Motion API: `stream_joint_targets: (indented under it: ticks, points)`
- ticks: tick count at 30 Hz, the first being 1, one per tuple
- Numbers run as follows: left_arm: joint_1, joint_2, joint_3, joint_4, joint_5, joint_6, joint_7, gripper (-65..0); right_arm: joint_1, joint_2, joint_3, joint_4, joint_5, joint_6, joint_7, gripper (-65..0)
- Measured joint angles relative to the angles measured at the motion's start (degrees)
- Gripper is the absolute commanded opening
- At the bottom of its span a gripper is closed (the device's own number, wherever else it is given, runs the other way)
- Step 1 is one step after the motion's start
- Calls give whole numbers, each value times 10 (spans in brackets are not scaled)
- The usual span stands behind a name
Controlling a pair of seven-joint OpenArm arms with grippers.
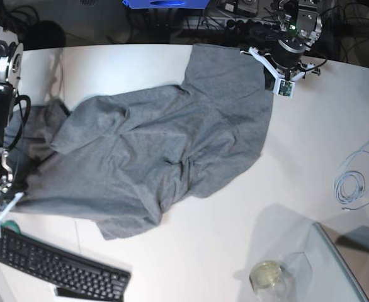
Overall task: Layout the t-shirt on the table in an organized manner, then fold the t-shirt properly
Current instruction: 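Drag the held shirt edges apart with both grippers to spread it, then regrasp the shirt with both grippers and lift it off the table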
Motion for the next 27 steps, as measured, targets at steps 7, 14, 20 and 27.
stream_joint_targets:
  ticks: [7,14,20,27]
  points:
    - [-32,2,5,-27,2,0,-2,-650,-155,-26,-1,295,1,-5,-116,-351]
    - [-98,2,5,-101,-2,0,-25,-650,-251,-67,-4,380,5,1,-158,-360]
    - [-171,-27,4,-177,-8,-5,-45,-650,-255,-78,2,297,2,105,-159,-600]
    - [-263,-52,-1,-248,0,6,-15,-650,-282,-135,-6,277,-1,148,-153,-623]
